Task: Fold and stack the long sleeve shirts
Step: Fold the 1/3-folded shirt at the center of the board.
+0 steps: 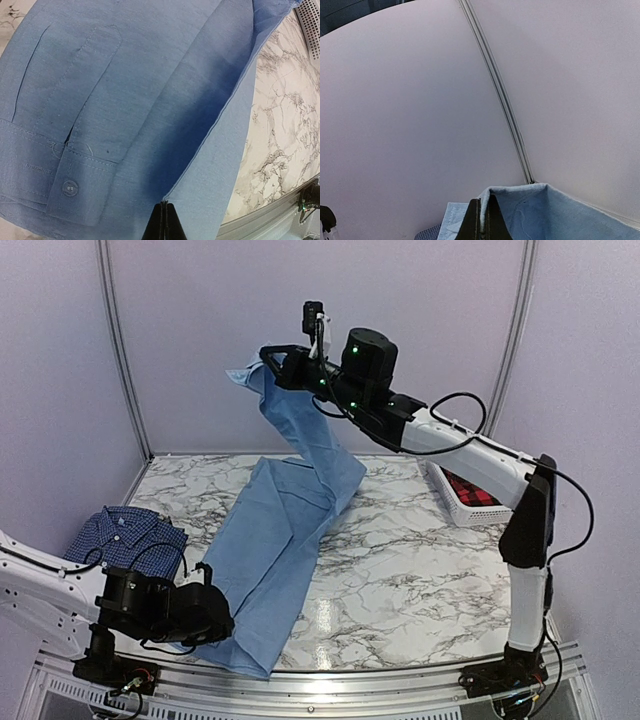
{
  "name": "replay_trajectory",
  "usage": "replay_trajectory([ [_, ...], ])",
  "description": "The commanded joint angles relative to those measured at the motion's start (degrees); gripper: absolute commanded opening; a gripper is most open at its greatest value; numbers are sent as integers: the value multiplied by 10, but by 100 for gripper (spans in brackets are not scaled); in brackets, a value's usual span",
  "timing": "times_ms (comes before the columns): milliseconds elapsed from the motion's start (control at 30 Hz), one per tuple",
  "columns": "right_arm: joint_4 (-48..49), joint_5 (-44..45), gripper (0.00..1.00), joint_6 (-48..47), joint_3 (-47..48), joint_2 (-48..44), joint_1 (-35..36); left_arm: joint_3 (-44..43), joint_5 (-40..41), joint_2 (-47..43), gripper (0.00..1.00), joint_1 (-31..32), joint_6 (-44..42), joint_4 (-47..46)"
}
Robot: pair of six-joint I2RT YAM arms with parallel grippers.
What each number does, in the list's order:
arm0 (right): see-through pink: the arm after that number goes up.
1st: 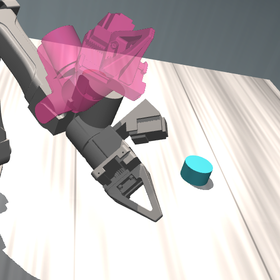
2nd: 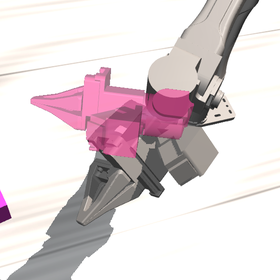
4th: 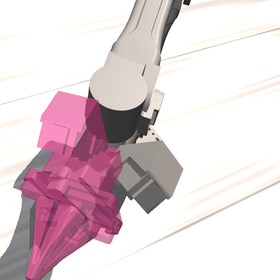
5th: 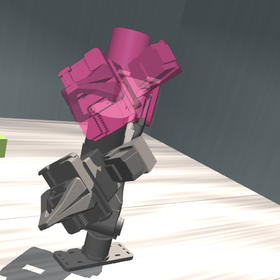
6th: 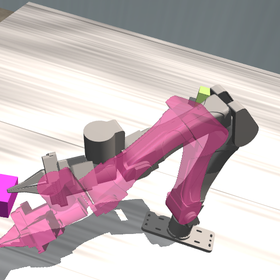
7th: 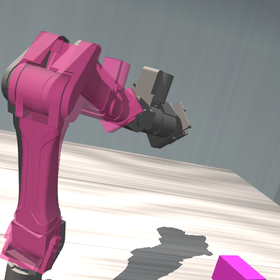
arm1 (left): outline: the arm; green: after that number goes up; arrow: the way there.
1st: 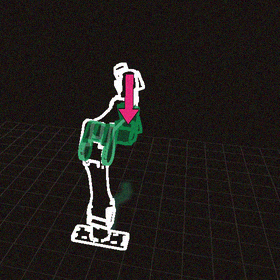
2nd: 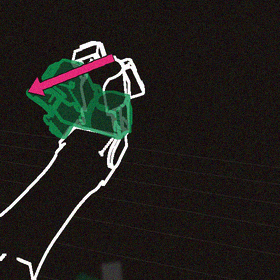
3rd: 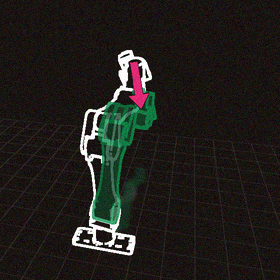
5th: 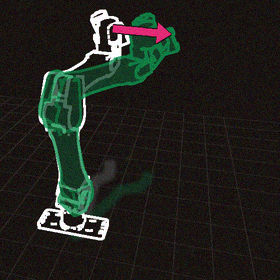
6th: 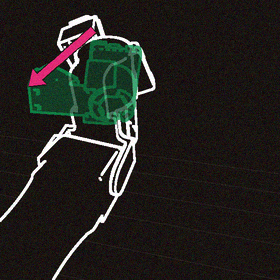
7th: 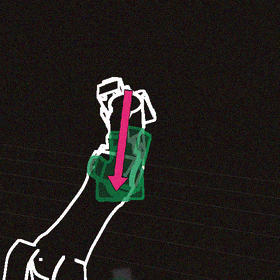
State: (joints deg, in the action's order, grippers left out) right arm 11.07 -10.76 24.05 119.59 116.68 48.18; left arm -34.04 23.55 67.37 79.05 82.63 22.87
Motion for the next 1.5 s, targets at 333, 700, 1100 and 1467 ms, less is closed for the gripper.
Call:
replay_trajectory([
  [333,94,-57,0,44,147,111,4,30,13,-83,0,-2,58,104],
  [700,158,-107,0,83,131,120,6,60,4,-110,0,-3,100,119],
  [1100,152,-100,0,91,-65,39,6,78,-11,-112,0,-2,88,138],
  [1467,111,-66,0,88,-139,-8,19,74,-19,-120,0,0,79,152],
])
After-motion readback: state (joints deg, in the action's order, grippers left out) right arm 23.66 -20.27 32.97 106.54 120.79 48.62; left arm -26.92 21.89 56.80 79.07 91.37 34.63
